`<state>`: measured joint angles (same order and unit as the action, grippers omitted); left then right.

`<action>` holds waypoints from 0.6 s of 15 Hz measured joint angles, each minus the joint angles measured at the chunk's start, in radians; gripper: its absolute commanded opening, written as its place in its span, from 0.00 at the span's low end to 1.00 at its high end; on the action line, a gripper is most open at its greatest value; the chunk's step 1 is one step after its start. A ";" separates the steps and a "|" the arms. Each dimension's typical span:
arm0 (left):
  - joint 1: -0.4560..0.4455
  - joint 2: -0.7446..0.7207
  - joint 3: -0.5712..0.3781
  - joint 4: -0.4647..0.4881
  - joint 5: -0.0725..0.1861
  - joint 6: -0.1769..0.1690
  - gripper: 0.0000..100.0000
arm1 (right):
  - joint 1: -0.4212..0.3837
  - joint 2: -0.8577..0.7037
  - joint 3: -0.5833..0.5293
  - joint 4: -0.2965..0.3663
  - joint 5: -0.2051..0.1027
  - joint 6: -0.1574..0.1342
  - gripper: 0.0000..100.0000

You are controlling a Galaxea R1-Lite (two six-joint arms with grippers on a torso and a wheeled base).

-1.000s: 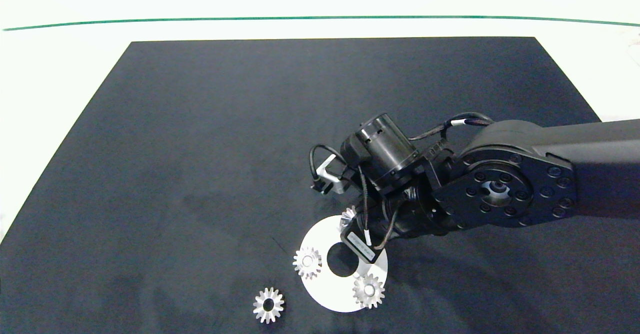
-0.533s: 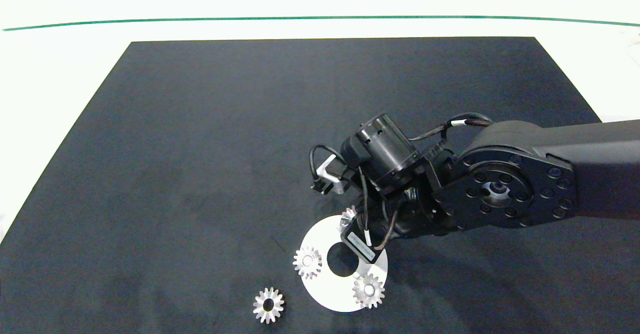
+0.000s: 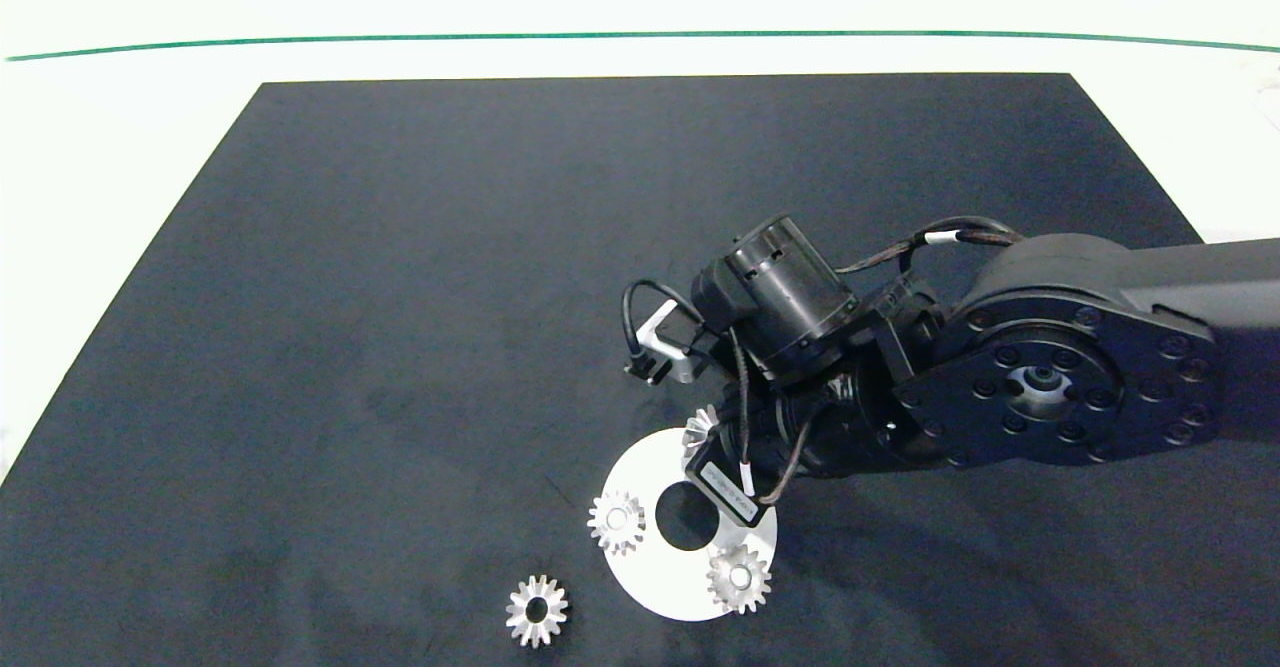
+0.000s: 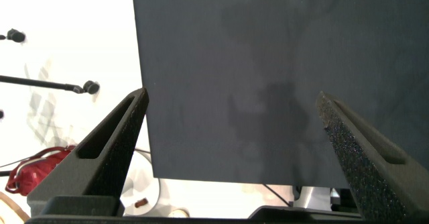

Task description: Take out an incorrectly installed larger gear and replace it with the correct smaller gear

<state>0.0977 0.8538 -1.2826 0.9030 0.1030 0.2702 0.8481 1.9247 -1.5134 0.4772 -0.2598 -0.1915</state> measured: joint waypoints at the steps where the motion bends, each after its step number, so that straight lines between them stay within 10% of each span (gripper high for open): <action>1: 0.000 0.000 0.000 0.000 0.000 0.000 1.00 | 0.005 -0.014 0.004 0.000 -0.012 -0.006 0.31; 9: 0.000 0.000 0.000 0.000 0.000 0.000 1.00 | -0.009 -0.132 0.077 -0.009 -0.034 -0.013 0.31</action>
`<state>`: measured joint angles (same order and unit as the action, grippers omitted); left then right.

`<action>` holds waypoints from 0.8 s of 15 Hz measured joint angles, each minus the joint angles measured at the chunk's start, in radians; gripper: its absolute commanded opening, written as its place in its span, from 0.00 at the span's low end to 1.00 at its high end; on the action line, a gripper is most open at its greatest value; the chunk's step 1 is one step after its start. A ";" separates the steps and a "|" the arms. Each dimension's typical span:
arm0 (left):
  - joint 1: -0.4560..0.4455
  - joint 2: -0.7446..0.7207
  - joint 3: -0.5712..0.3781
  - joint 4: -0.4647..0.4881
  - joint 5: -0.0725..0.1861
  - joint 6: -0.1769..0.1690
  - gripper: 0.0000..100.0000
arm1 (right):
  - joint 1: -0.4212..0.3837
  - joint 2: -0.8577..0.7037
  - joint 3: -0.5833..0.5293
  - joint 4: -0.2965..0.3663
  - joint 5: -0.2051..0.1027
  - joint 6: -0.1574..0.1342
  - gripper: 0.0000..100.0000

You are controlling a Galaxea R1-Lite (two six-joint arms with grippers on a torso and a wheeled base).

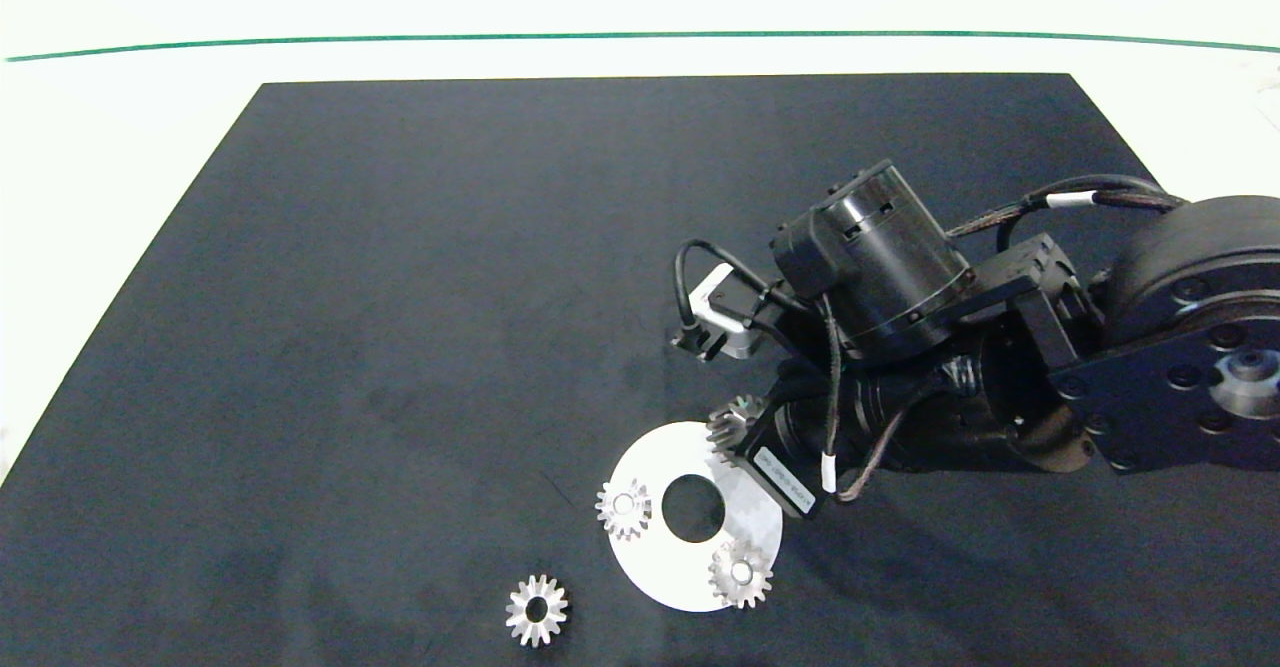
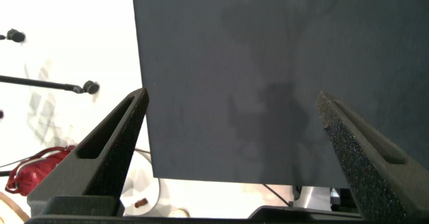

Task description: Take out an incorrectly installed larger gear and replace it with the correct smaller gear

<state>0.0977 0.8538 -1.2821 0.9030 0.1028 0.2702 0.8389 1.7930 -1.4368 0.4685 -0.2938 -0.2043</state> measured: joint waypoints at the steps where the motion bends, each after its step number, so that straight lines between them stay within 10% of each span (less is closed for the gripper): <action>1: 0.000 0.000 0.000 0.000 0.000 0.000 1.00 | -0.002 -0.015 0.015 -0.003 0.000 0.001 0.31; 12: 0.000 0.000 0.000 0.000 0.000 0.000 1.00 | -0.012 -0.144 0.123 -0.020 -0.001 0.000 0.31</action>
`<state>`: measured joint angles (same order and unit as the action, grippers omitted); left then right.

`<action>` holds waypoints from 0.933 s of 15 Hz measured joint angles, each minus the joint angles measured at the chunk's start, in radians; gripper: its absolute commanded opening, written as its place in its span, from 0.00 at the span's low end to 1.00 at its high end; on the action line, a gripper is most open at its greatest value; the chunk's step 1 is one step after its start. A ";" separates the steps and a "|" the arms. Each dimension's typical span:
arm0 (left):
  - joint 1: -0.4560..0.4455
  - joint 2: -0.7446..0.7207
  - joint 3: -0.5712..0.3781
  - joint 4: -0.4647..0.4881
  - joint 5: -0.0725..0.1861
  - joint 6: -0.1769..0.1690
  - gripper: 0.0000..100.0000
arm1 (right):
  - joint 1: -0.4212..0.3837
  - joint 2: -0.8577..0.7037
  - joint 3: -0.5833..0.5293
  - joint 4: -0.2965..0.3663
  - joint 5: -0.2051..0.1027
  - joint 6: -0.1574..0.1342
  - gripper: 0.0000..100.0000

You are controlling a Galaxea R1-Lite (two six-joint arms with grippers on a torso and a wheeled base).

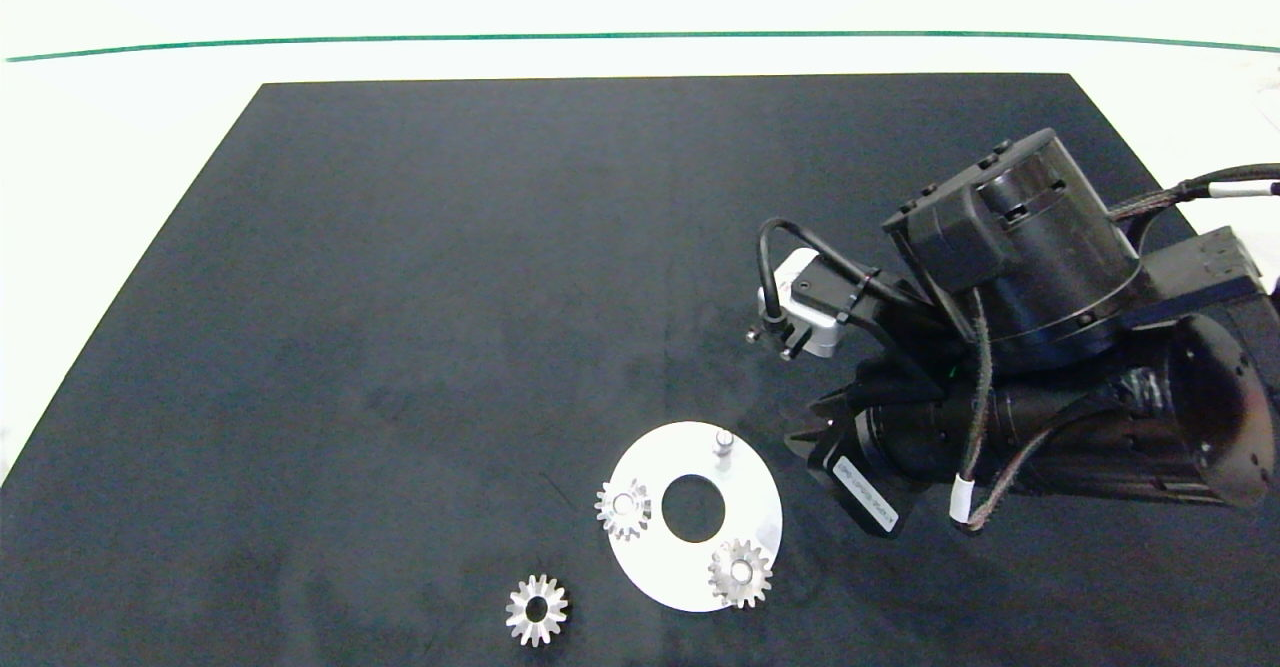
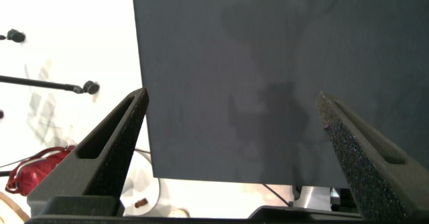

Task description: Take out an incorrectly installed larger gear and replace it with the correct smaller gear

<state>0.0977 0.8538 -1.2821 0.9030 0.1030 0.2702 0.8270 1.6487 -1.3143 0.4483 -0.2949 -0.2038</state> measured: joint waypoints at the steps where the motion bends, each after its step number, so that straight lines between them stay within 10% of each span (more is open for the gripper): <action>1: 0.000 0.000 0.000 0.000 0.000 0.000 1.00 | -0.005 -0.013 0.012 -0.001 -0.001 0.000 0.31; 2: 0.000 0.000 0.000 0.000 -0.001 0.000 1.00 | -0.011 -0.031 0.032 -0.005 -0.001 0.000 1.00; 14: -0.110 0.021 0.001 -0.030 -0.016 -0.023 1.00 | -0.140 -0.453 0.412 -0.081 -0.006 0.002 1.00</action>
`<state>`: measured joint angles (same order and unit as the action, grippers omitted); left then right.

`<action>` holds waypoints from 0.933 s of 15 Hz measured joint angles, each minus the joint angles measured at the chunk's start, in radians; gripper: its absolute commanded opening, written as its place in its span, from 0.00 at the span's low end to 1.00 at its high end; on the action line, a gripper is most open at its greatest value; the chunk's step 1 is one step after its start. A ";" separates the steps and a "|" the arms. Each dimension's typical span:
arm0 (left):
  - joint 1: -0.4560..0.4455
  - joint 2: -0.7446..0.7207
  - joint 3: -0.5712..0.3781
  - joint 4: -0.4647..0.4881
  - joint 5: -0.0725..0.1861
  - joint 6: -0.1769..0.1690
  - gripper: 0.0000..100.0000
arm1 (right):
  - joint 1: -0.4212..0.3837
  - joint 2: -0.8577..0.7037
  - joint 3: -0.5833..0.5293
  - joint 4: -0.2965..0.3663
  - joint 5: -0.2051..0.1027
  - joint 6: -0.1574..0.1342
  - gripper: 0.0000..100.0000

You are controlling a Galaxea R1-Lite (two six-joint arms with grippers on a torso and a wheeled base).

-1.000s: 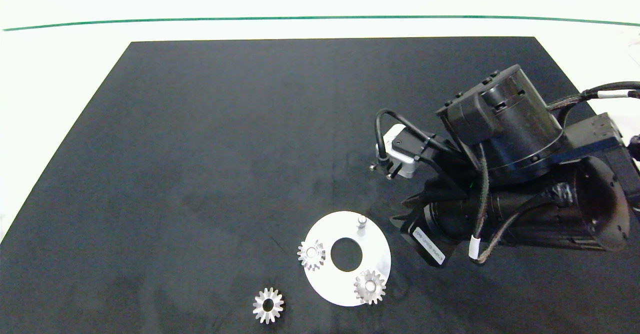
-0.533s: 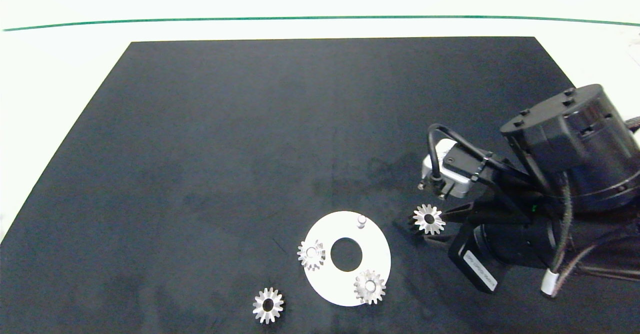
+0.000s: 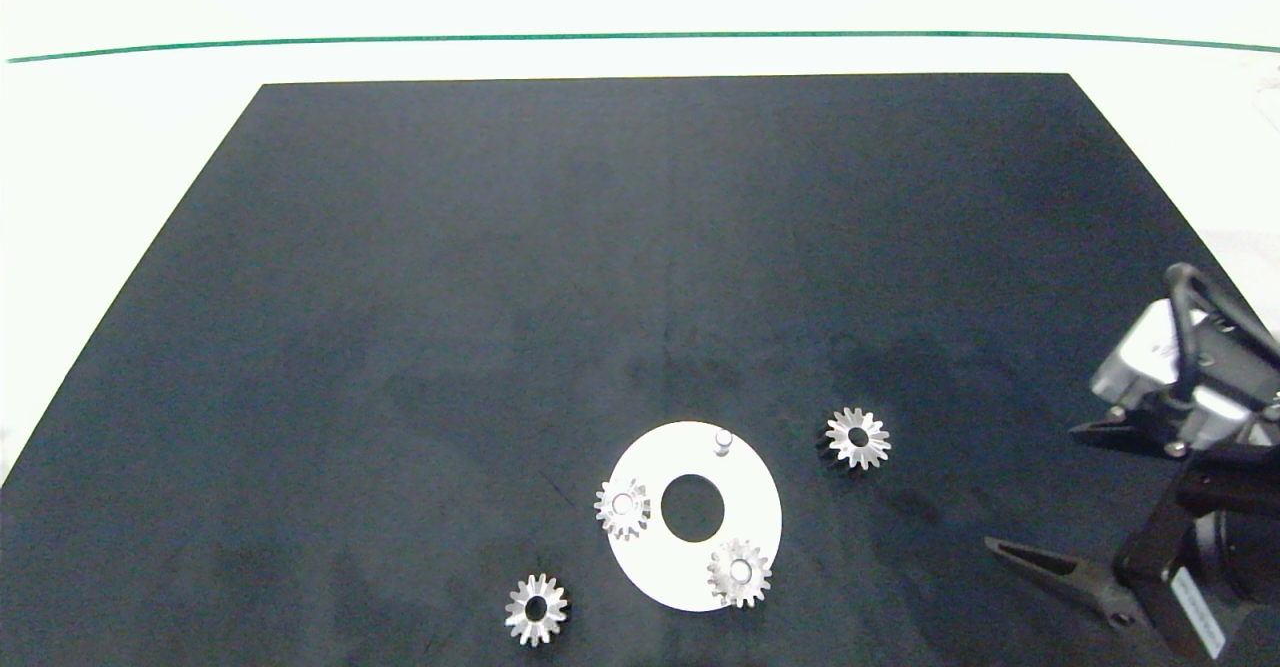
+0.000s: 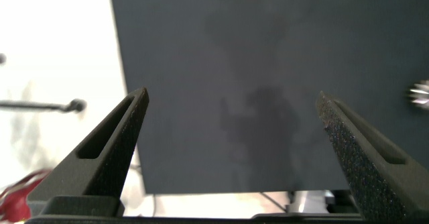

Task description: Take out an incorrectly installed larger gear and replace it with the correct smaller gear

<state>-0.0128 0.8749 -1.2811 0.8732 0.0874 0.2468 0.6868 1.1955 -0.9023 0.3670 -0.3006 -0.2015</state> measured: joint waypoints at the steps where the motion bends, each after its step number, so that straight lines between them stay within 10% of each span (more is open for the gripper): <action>1: -0.025 0.003 0.003 -0.001 0.000 -0.025 1.00 | -0.011 -0.035 -0.010 -0.026 -0.002 -0.003 1.00; 4: -0.084 0.014 0.012 -0.001 -0.001 -0.089 1.00 | -0.040 -0.132 -0.019 -0.038 -0.004 -0.029 1.00; 9: -0.459 0.079 0.132 -0.003 0.000 -0.091 1.00 | -0.096 -0.193 -0.022 -0.051 -0.004 -0.074 1.00; 14: -0.624 0.226 0.231 -0.044 0.022 -0.097 1.00 | -0.095 -0.236 -0.029 -0.064 0.000 -0.101 1.00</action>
<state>-0.6368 1.1011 -1.0502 0.8294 0.1096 0.1500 0.5917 0.9591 -0.9313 0.3030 -0.3011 -0.3021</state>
